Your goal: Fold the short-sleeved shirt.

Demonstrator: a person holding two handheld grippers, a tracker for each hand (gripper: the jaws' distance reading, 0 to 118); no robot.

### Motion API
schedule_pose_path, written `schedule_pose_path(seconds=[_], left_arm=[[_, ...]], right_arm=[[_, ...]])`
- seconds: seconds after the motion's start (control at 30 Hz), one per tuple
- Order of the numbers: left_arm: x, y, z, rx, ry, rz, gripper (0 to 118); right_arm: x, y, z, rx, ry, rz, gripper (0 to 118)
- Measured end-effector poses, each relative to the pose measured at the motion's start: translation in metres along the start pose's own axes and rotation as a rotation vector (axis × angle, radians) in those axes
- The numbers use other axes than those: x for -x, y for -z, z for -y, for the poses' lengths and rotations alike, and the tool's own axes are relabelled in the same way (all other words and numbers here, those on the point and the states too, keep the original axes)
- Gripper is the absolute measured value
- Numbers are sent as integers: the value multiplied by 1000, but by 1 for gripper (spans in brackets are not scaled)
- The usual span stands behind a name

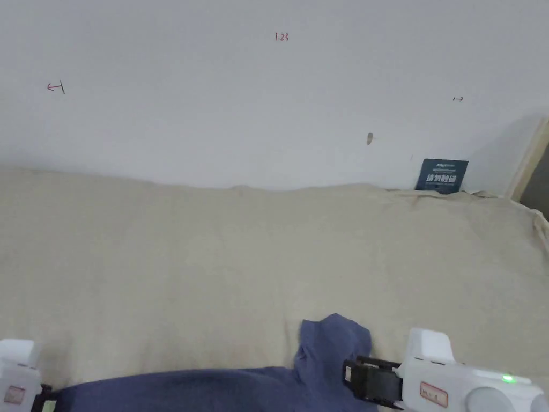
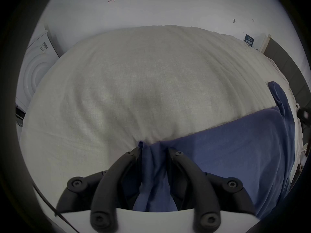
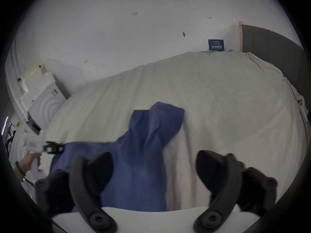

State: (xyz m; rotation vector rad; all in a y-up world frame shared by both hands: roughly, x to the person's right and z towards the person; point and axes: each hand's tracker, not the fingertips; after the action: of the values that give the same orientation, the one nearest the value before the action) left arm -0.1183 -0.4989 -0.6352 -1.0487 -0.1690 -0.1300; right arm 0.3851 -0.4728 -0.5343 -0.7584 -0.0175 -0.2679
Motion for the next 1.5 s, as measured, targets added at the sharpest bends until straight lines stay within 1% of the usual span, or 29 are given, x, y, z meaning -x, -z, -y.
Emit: schedule_pose_path(seconds=[0.03,0.07,0.13,0.23,0.27,0.3,0.33,0.4,0.43,0.47,0.5,0.6,0.67,0.7,0.73,0.8,0.83,0.87,0.9,0.93,0.97,1.0,1.1,1.13,1.27,1.33,1.37,1.43,1.5], left_arm=[[1,0,0,2,-4,5,27],[1,-1,0,3,-10,8,27],[2,0,-1,5,-9,8,28],[-2,0,1,-1,-2,-2,28],[0,3,0,-4,-4,-4,28],[0,3,1,-8,-5,-6,28],[0,3,2,-12,-6,-7,28],[2,6,4,-22,-5,-11,28],[4,9,5,-28,-3,-13,28],[4,8,6,-34,-4,-14,28],[5,8,7,-40,-6,-15,28],[5,9,10,-57,-1,-16,28],[6,8,9,-64,-5,-13,28],[6,8,9,-66,-5,-12,28],[7,8,9,-67,-3,-11,28],[8,8,10,-75,-6,-8,28],[9,8,12,-85,-6,-8,28],[9,4,15,-119,-6,-9,27],[10,-2,21,-199,17,-17,24],[7,-13,32,-272,68,-45,15],[6,-26,39,-312,61,-48,7],[7,-38,43,-321,21,21,6],[13,-100,57,-421,-72,113,6],[17,-125,62,-464,-89,149,6],[24,-237,85,-637,-70,186,6],[28,-291,95,-703,-87,202,6],[31,-316,99,-731,-99,215,6],[39,-368,110,-798,-103,230,6],[37,-417,118,-861,-95,212,6]], right_arm=[[-4,15,-4,9,11,22,84],[-7,26,-6,24,15,36,77],[-12,47,-6,85,7,66,75],[-9,61,1,115,-61,58,75],[-5,62,2,111,-87,88,75],[-1,61,4,90,-106,93,74],[3,60,4,79,-124,92,69],[14,59,3,74,-181,150,53],[21,56,5,79,-187,134,45],[24,56,5,80,-197,124,40],[29,56,5,80,-213,139,35],[40,53,6,59,-292,193,7],[46,50,7,42,-306,196,5],[48,48,6,38,-300,174,5],[48,48,2,57,-260,119,5],[46,44,-2,35,-197,88,5],[45,39,-5,21,-181,81,5],[44,34,-7,0,-173,45,5],[44,27,-9,-15,-158,48,4],[44,18,-12,-19,-150,27,4],[45,5,-15,-50,-146,8,4],[45,-8,-19,-60,-149,3,4],[49,-61,-26,-145,-137,-62,4],[52,-85,-27,-196,-146,-74,4],[59,-191,-34,-307,-164,-117,4],[61,-243,-36,-374,-157,-129,4],[63,-267,-37,-399,-178,-132,4],[67,-318,-40,-464,-217,-96,4],[72,-364,-45,-525,-231,-86,4]])
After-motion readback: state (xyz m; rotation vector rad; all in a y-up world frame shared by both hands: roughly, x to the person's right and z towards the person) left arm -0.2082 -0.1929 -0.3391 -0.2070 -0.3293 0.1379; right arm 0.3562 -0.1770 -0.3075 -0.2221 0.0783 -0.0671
